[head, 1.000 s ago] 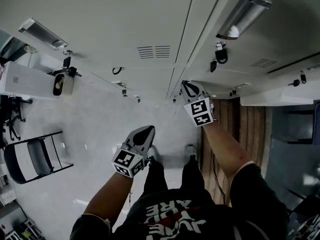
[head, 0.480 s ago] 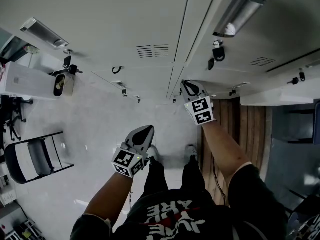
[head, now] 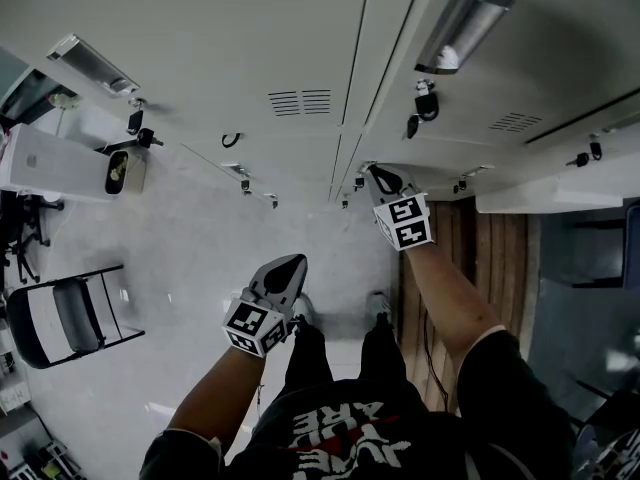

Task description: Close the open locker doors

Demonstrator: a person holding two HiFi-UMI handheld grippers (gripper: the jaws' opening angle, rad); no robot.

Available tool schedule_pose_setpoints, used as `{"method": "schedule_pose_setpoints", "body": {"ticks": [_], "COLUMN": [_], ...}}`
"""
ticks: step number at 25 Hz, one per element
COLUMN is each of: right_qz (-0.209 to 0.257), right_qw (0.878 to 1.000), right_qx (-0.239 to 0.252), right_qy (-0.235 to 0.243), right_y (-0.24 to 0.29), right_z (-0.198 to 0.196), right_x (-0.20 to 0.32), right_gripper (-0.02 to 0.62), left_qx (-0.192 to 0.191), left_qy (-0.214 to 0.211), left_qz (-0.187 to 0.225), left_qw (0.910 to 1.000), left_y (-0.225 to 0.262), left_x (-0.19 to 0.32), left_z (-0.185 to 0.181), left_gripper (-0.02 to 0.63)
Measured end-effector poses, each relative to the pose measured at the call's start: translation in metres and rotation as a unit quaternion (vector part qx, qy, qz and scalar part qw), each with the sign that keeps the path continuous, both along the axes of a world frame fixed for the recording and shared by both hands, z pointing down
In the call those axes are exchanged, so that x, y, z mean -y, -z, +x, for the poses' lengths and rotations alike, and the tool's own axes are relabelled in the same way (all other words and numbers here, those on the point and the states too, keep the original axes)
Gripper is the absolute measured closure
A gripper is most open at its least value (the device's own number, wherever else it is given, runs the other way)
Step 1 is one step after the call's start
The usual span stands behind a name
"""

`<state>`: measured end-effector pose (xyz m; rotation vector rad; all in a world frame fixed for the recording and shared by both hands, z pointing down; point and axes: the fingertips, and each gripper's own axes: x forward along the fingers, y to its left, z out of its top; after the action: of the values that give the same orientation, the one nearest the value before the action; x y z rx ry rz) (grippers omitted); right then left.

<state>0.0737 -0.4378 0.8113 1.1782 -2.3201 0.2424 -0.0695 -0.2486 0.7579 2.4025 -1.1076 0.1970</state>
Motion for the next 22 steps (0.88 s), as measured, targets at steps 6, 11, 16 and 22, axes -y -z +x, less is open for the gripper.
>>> {"method": "schedule_pose_setpoints", "body": {"ticks": [6, 11, 16, 22], "right_qz": [0.005, -0.002, -0.005, 0.006], "right_qw": [1.0, 1.0, 1.0, 0.999], "right_qx": [0.002, 0.008, 0.02, 0.039], "right_qy": [0.015, 0.02, 0.023, 0.029], "right_y": [0.012, 0.022, 0.045, 0.095], "right_z": [0.003, 0.008, 0.017, 0.031], "right_x": [-0.011, -0.03, -0.049, -0.074], "right_gripper": [0.552, 0.552, 0.552, 0.552], "left_qx": [-0.005, -0.006, -0.008, -0.017], "left_qy": [0.001, -0.001, -0.001, 0.001], "left_qz": [-0.001, 0.006, 0.025, 0.046], "left_qw": [1.0, 1.0, 0.9997, 0.9988], "left_y": [0.005, 0.02, 0.045, 0.085], "left_x": [0.001, 0.006, 0.013, 0.02], "left_z": [0.01, 0.019, 0.028, 0.041], "left_gripper": [0.598, 0.598, 0.598, 0.598]}}
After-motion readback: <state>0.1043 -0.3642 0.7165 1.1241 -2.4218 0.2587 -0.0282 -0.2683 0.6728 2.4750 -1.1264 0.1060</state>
